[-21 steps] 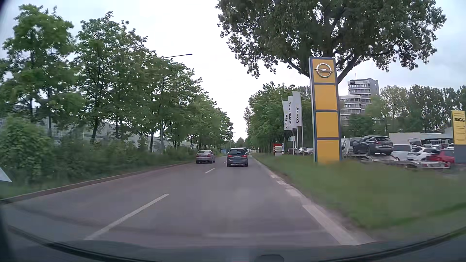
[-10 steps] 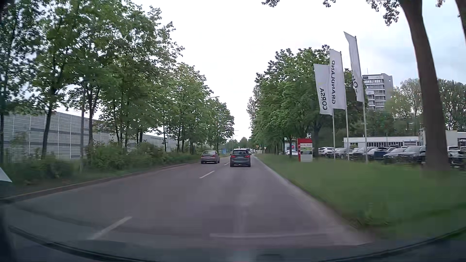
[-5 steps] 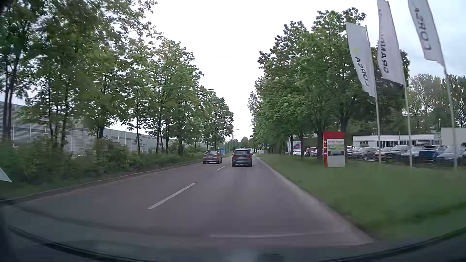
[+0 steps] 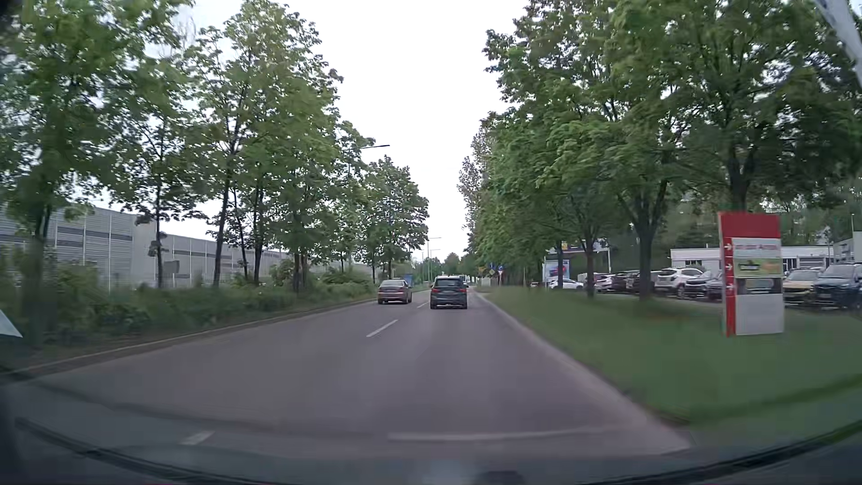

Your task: Follow the waypoints while adhering to traffic rules and regulations

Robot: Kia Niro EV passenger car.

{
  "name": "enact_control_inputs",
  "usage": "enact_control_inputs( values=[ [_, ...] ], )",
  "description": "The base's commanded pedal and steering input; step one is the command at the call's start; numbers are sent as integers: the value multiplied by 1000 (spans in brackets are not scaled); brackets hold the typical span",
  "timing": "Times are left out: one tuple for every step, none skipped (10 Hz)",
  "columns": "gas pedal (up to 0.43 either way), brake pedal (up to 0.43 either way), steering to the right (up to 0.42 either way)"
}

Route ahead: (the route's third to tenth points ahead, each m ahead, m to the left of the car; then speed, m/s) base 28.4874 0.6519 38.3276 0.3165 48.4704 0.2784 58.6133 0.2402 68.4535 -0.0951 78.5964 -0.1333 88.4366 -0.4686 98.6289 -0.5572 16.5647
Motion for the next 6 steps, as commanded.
enact_control_inputs(
  values=[
    [228,0,3],
    [228,0,3],
    [228,0,2],
    [228,0,2],
    [228,0,2],
    [228,0,2]
  ],
)
